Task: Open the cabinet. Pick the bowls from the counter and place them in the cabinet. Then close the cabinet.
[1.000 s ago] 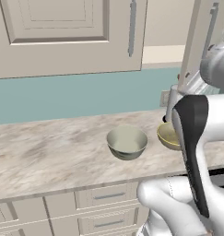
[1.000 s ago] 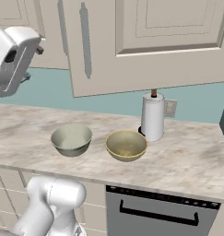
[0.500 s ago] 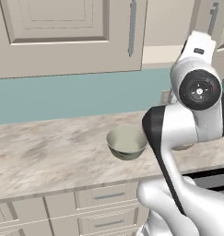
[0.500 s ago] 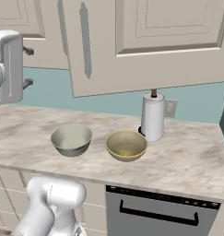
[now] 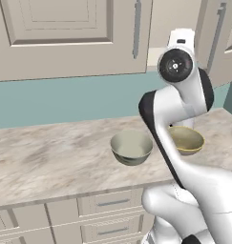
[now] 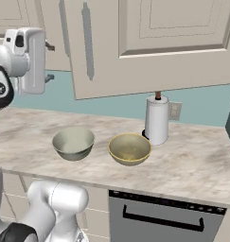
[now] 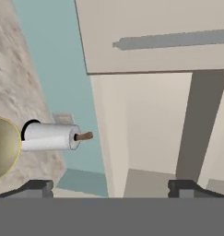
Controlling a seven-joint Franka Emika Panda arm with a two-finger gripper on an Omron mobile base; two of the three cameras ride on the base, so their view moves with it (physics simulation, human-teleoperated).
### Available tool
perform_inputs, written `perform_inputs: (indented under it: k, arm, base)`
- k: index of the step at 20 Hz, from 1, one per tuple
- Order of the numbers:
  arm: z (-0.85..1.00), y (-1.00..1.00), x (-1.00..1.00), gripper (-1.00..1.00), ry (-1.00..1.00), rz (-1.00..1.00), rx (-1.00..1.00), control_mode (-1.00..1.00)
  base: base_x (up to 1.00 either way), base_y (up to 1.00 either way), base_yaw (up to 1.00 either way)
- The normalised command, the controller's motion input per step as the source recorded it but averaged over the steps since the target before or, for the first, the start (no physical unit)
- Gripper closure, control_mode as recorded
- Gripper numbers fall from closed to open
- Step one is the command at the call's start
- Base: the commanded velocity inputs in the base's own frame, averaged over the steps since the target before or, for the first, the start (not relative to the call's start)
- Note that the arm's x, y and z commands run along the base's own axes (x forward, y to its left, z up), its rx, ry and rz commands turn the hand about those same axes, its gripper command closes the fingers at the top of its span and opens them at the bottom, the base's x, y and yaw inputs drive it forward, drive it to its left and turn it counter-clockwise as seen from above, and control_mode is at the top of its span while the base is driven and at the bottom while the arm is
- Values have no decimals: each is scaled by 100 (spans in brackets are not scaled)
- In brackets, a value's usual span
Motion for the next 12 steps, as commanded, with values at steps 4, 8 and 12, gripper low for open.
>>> perform_inputs:
  k: [4,8,12]
  arm:
    - [-7,-14,59,-100,0,-9,-8,-100]
    - [-9,-31,52,-100,0,-14,-7,-100]
    - [-1,-36,41,-100,3,-12,-5,-100]
  base:
    - [0,0,0]
    - [0,0,0]
    - [0,0,0]
